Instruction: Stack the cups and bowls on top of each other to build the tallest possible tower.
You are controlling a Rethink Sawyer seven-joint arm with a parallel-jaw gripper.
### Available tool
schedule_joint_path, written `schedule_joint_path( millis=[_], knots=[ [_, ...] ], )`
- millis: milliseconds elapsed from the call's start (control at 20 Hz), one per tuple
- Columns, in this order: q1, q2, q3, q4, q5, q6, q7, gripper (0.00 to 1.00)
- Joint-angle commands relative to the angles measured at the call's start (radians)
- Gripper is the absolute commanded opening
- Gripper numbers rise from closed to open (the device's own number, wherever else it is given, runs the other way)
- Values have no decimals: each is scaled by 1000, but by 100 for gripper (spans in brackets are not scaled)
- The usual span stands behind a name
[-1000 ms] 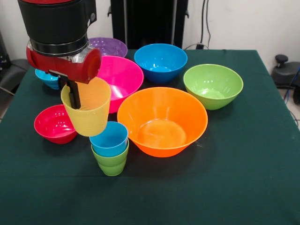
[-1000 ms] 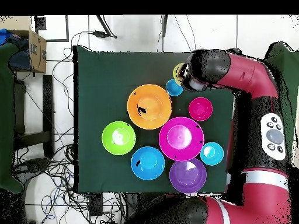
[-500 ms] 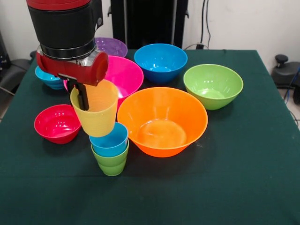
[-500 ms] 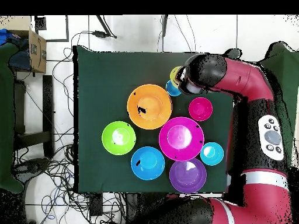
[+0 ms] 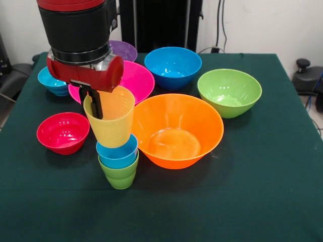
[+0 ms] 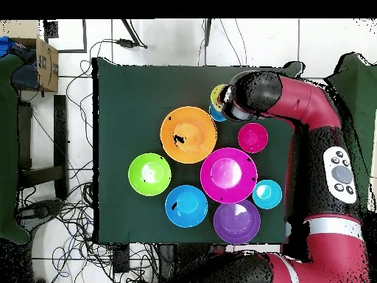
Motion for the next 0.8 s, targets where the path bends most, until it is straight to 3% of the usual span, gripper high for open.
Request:
schedule_joint_path(
  millis=[50,800],
  knots=[
    [-12,5,95,123,-78,-86,-220,0],
    [-24,16,103,157,-116,-146,-192,0]
  ],
)
